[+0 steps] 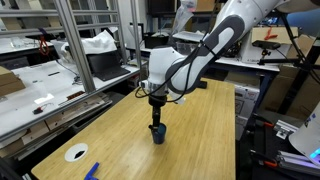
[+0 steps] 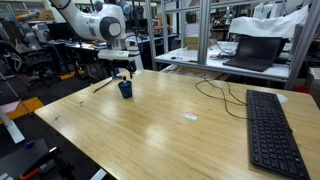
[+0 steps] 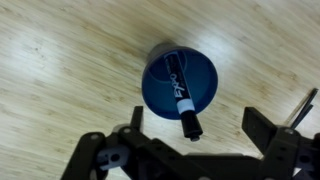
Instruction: Take the marker out of the cup and put it on the table
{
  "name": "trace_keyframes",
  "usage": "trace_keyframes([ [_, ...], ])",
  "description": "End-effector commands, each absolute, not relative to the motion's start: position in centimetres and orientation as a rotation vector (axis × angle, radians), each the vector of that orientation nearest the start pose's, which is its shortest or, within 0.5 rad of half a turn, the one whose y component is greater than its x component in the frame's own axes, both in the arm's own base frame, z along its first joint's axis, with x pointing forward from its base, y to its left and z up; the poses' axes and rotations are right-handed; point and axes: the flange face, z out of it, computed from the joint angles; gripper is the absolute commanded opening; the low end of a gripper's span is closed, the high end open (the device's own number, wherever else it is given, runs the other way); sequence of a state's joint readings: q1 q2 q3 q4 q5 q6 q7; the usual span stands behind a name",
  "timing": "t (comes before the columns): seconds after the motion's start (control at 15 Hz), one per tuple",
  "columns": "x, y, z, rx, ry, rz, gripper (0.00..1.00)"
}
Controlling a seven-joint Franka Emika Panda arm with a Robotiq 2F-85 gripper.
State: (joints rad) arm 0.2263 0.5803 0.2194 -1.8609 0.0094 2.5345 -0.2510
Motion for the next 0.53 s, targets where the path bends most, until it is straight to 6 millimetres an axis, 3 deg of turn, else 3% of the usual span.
trace_keyframes([
  [0.0,60.3,27.6,21.6,-2.849,-0.964,-0.144,1.0],
  [0.27,61.2,27.8,20.9,-2.844,-0.961,-0.139,1.0],
  [0.33,61.4,27.9,20.6,-2.845,-0.957,-0.136,0.75],
  [0.47,61.7,27.9,20.4,-2.843,-0.954,-0.133,0.66],
])
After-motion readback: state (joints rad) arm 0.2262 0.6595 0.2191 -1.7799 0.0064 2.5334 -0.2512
